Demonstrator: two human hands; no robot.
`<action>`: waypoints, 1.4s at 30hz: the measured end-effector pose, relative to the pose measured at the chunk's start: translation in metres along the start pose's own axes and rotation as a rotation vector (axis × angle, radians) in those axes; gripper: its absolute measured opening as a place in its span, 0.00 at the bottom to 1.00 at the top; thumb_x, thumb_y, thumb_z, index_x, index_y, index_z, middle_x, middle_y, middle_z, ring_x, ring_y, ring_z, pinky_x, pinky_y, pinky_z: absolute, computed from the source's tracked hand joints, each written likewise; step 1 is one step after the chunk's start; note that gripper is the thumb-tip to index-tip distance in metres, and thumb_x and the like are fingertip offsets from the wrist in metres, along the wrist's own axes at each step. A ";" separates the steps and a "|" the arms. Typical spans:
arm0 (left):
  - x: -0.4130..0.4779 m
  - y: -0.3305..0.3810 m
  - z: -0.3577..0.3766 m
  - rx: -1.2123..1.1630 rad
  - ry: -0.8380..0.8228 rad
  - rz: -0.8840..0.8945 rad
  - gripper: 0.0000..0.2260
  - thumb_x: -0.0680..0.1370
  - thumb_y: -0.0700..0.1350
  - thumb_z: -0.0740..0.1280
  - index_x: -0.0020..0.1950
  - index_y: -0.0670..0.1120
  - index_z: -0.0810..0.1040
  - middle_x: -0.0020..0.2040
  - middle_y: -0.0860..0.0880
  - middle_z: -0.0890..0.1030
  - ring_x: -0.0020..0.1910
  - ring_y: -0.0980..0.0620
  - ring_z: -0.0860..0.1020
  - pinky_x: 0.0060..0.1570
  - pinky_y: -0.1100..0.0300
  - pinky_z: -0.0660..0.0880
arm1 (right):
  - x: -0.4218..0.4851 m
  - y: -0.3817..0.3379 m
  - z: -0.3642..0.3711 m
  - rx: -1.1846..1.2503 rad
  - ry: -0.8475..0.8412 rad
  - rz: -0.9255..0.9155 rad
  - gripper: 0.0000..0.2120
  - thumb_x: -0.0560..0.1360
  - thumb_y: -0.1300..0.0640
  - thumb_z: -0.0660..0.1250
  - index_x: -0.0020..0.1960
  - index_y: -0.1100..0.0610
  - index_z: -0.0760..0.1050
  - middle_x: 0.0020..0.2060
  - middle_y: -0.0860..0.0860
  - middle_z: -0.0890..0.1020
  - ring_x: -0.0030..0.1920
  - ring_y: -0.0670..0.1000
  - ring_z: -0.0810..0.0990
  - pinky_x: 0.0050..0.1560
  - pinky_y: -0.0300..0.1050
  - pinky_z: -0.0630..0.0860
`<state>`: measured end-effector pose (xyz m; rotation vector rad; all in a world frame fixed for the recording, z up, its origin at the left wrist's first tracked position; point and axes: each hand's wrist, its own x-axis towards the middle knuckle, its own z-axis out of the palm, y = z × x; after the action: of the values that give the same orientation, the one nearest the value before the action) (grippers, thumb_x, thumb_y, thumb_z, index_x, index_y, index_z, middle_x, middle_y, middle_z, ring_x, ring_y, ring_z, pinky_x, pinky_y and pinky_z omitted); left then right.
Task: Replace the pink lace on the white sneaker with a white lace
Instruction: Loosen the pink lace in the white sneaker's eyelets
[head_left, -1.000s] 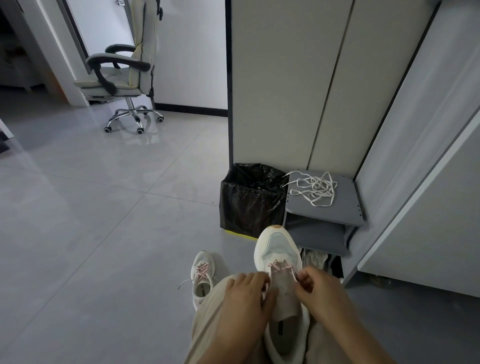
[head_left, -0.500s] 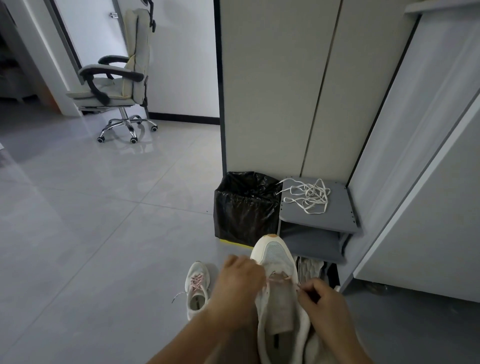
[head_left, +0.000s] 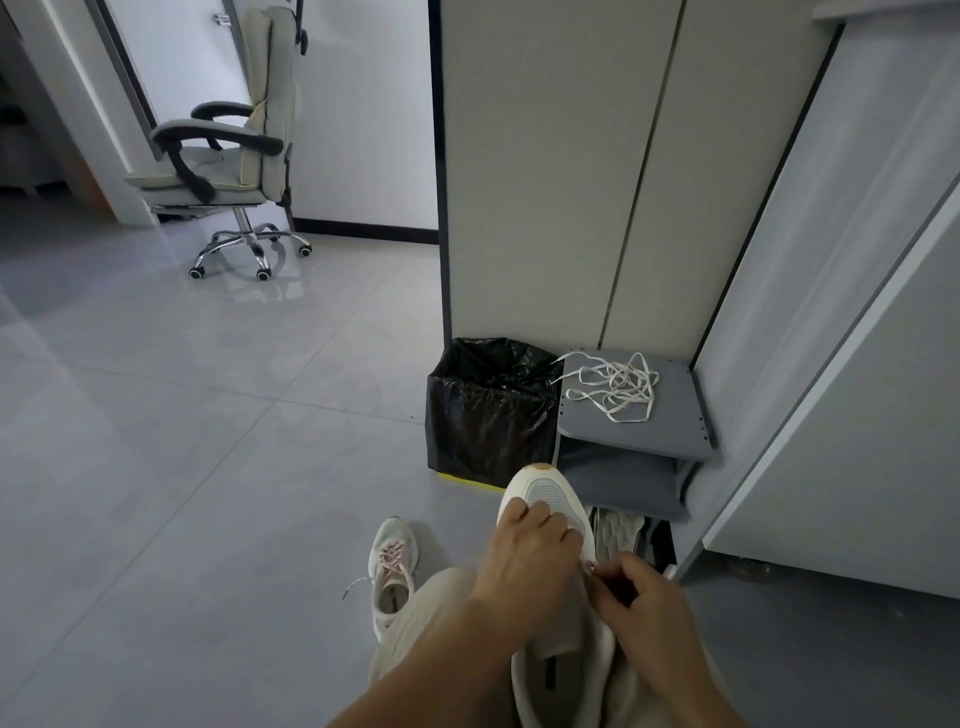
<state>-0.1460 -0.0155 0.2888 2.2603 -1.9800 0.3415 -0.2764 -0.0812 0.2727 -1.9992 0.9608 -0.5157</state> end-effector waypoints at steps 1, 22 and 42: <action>0.001 -0.001 0.000 0.037 -0.001 0.024 0.13 0.53 0.51 0.80 0.29 0.52 0.77 0.28 0.56 0.77 0.31 0.56 0.76 0.35 0.65 0.73 | 0.000 0.000 0.000 0.002 0.003 0.010 0.09 0.71 0.59 0.71 0.37 0.49 0.75 0.35 0.44 0.81 0.37 0.41 0.78 0.37 0.28 0.72; -0.018 0.012 -0.015 -0.044 0.000 -0.082 0.10 0.57 0.52 0.78 0.32 0.54 0.79 0.33 0.55 0.76 0.36 0.54 0.76 0.40 0.59 0.74 | -0.007 -0.004 0.001 0.039 0.006 -0.009 0.08 0.71 0.57 0.72 0.37 0.48 0.75 0.35 0.43 0.81 0.38 0.38 0.78 0.36 0.29 0.72; -0.067 -0.055 -0.016 -0.135 0.191 -0.509 0.11 0.64 0.40 0.66 0.45 0.49 0.78 0.38 0.49 0.77 0.38 0.47 0.75 0.37 0.55 0.71 | -0.007 0.008 0.006 -0.036 0.039 -0.050 0.09 0.71 0.61 0.70 0.36 0.51 0.74 0.32 0.45 0.79 0.35 0.43 0.77 0.36 0.35 0.71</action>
<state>-0.1008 0.0604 0.2908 2.4284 -1.2398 0.3368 -0.2802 -0.0753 0.2629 -2.0567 0.9515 -0.5704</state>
